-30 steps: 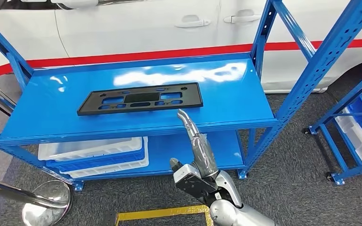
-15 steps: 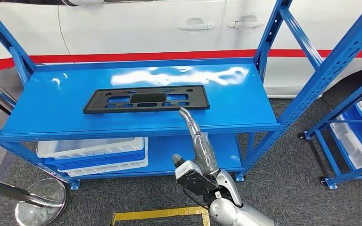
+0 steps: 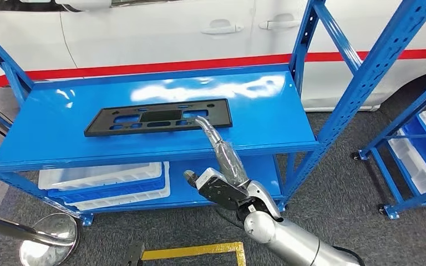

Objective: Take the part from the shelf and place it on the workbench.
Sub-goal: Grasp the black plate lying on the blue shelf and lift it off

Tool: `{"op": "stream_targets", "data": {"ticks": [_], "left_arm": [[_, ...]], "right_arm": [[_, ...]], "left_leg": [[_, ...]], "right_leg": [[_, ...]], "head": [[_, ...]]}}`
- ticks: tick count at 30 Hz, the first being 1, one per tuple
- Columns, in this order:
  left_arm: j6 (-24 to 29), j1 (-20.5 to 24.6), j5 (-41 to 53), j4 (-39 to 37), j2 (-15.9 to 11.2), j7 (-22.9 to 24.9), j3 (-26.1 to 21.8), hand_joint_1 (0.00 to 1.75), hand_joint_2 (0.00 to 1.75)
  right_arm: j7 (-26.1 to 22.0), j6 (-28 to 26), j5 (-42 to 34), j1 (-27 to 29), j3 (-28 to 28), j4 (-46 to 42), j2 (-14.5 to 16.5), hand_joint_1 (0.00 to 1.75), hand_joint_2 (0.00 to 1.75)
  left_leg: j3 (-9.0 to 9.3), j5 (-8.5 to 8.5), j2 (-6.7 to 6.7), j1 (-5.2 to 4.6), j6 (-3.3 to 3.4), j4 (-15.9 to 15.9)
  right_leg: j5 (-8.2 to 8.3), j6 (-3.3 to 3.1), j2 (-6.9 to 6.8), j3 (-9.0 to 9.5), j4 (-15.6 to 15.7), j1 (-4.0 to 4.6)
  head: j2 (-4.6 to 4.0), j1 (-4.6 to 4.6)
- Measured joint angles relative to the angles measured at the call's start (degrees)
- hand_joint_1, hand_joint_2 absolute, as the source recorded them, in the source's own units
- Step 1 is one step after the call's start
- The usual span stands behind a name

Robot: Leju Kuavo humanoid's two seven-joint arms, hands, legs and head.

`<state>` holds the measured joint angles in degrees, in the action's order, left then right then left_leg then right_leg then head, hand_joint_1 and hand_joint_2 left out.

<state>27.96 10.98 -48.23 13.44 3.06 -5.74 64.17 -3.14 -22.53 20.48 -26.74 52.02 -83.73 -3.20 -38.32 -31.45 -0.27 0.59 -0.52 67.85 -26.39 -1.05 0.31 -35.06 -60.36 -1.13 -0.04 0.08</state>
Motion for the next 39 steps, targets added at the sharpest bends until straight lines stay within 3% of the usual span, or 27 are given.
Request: {"op": "stream_targets", "data": {"ticks": [2,3,4,7,8,11,13,15,17,18,19,21,22,24,27,29,31,33,34,35,37,39], "left_arm": [[-0.14,0.17,0.3,0.0,0.16,0.1,0.09,0.0,0.0],[-0.19,0.19,0.41,0.0,0.25,0.15,0.11,0.0,0.0],[-0.22,0.22,0.55,0.0,0.33,0.21,0.11,0.0,0.0],[-0.27,0.62,0.98,0.0,0.44,0.45,0.13,0.0,0.0],[-0.27,0.8,1.08,0.01,0.49,0.53,0.17,0.0,0.0],[-0.27,1.01,1.44,0.02,0.66,0.82,0.4,0.0,0.0],[-0.3,1.1,1.82,0.02,0.74,1.13,0.45,0.0,0.0],[-0.44,1.31,2.26,0.04,0.87,1.49,0.46,0.0,0.0],[-0.61,1.39,2.59,0.07,0.96,1.96,0.48,0.0,0.0],[-0.71,1.37,2.73,0.09,0.98,2.2,0.49,0.0,0.0],[-0.85,1.34,2.8,0.09,0.98,2.4,0.49,0.0,0.0],[-1.28,1.32,2.93,0.08,0.98,2.53,0.49,0.0,0.0],[-1.49,1.36,3.02,0.08,0.96,2.5,0.49,0.0,0.0],[-1.84,1.42,3.24,0.07,0.92,2.48,0.49,0.0,0.0],[-2.09,1.43,3.62,0.07,0.9,2.61,0.49,0.0,0.0],[-2.13,1.54,3.77,0.08,0.88,2.67,0.49,0.0,0.0],[-2.2,1.6,3.84,0.08,0.87,2.81,0.49,0.0,0.0],[-2.35,1.53,4.04,0.07,0.87,3.03,0.49,0.0,0.0],[-2.43,1.51,4.22,0.07,0.87,3.16,0.49,0.0,0.0],[-2.51,1.54,4.46,0.07,0.87,3.33,0.5,0.0,0.0],[-2.71,1.76,5.01,0.07,0.87,3.74,0.51,0.0,0.0],[-2.93,2.05,5.5,0.08,0.89,4.1,0.55,0.0,0.0]], "right_arm": [[0.51,0.92,0.0,-1.25,0.24,1.68,0.32,0.0,0.0],[0.63,1.13,0.03,-1.76,0.37,2.54,0.47,0.0,0.0],[0.66,1.11,0.15,-2.29,0.48,3.38,0.67,0.0,0.0],[0.76,0.16,1.48,-4.17,0.67,5.83,1.44,0.0,0.0],[0.95,-0.3,2.21,-4.76,0.78,6.7,1.69,0.0,0.0],[2.04,-2.04,5.2,-5.89,1.19,8.95,2.34,0.0,0.0],[2.95,-3.58,7.78,-6.7,1.38,10.08,2.69,0.0,0.87],[3.75,-4.99,10.1,-7.68,1.56,11.41,2.96,0.0,1.75],[4.54,-6.03,12.24,-8.18,1.69,12.77,3.13,0.0,1.75],[4.92,-6.4,13.36,-8.31,1.75,13.39,3.21,0.0,1.75],[5.22,-6.61,14.33,-8.57,1.82,13.95,3.32,0.0,1.75],[5.48,-6.61,15.52,-9.59,1.98,15.14,3.82,0.0,1.75],[5.51,-6.47,15.79,-10.23,2.05,15.82,4.17,0.0,1.75],[5.66,-6.16,16.5,-11.27,2.17,17.44,4.92,0.0,1.75],[6.22,-5.92,18.03,-12.45,2.44,20.26,5.82,0.0,1.75],[6.45,-5.94,18.58,-13.31,2.6,21.8,6.5,0.0,1.75],[6.55,-5.96,18.95,-13.82,2.66,23.12,7.09,0.0,1.75],[6.76,-5.98,19.75,-13.98,2.83,24.61,7.45,0.0,1.75],[7.03,-5.97,20.46,-14.14,3.0,25.43,7.66,0.0,1.75],[7.36,-5.93,21.4,-14.45,3.23,26.3,7.92,0.0,1.75],[8.02,-5.66,23.51,-15.57,3.63,28.11,8.65,0.0,1.75],[8.6,-4.9,25.35,-16.8,3.94,29.95,9.33,0.0,1.75]], "left_leg": [[-3.26,-2.07,0.0,0.03,-0.13,6.44],[-3.79,-1.68,0.0,0.02,-0.01,7.22],[-3.26,-0.26,0.0,-0.03,0.25,5.77],[1.58,4.91,-0.02,-0.51,1.66,-5.03],[2.59,5.47,-0.04,-0.72,1.97,-7.31],[3.19,5.66,-0.13,-0.86,2.33,-8.96],[3.68,6.15,-0.06,-0.54,2.66,-9.95],[3.93,6.37,0.02,-0.41,2.91,-10.41],[3.9,6.31,0.0,-0.41,3.06,-10.32],[3.9,6.26,-0.04,-0.4,3.04,-10.24],[3.9,6.15,-0.09,-0.39,2.97,-10.08],[3.85,5.72,-0.15,-0.33,2.61,-9.47],[3.7,5.44,-0.17,-0.43,2.33,-8.99],[3.33,5.16,-0.18,-0.59,1.71,-8.49],[3.08,4.97,-0.16,-0.55,1.0,-8.22],[1.68,2.95,-0.1,-0.43,0.43,-5.05],[-1.63,-0.35,-0.05,-0.29,-0.1,1.9],[-4.32,-1.59,-0.04,-0.22,-0.25,6.94],[-4.33,-0.64,-0.05,-0.22,-0.14,6.57],[-3.29,1.2,-0.05,-0.24,0.08,4.08],[0.26,4.9,-0.07,-0.44,0.8,-3.51],[2.34,5.98,-0.15,-0.76,1.3,-8.0]], "right_leg": [[-0.04,-0.15,-0.11,-0.01,-0.02,0.22],[-0.05,-0.18,-0.12,0.01,-0.04,0.33],[-0.07,-0.2,-0.08,0.06,-0.05,0.45],[-0.11,-0.15,0.01,0.14,-0.04,0.75],[-0.07,-0.01,0.01,0.05,0.0,0.77],[0.13,0.86,-0.07,-0.1,0.34,0.7],[-0.92,1.5,-0.1,-0.64,-0.88,0.69],[-3.89,1.95,-0.11,-3.11,-6.23,0.55],[-6.26,2.27,-0.11,-6.3,-12.71,0.42],[-6.06,2.39,-0.11,-7.01,-13.91,0.32],[-4.86,2.48,-0.12,-6.78,-13.11,0.19],[-1.19,2.55,-0.13,-3.91,-6.81,-0.1],[-0.1,2.48,-0.13,-2.33,-3.59,-0.09],[0.2,1.98,-0.06,-0.91,-0.67,0.07],[0.34,0.85,0.01,-0.91,-0.37,0.17],[0.5,0.21,-0.03,-0.8,-0.09,-0.05],[0.49,-0.12,-0.09,-0.76,-0.06,-0.01],[0.43,-0.23,-0.14,-0.75,-0.1,0.13],[0.4,-0.27,-0.12,-0.74,-0.12,0.18],[0.37,-0.28,-0.06,-0.69,-0.15,0.23],[0.32,-0.22,0.13,-0.65,-0.15,0.35],[0.37,0.16,0.26,-0.76,-0.09,0.43]], "head": [[0.0,-0.07],[0.0,-0.08],[0.0,-0.09],[0.0,-0.05],[0.0,-0.04],[0.0,-0.03],[0.0,0.09],[0.0,0.22],[0.0,0.31],[0.0,0.34],[0.0,0.38],[0.0,0.39],[0.0,0.41],[0.0,0.35],[0.0,0.24],[0.0,-0.05],[0.0,-0.37],[0.0,-0.39],[0.0,-0.39],[0.0,-0.39],[0.0,-0.39],[0.0,-0.38]]}}
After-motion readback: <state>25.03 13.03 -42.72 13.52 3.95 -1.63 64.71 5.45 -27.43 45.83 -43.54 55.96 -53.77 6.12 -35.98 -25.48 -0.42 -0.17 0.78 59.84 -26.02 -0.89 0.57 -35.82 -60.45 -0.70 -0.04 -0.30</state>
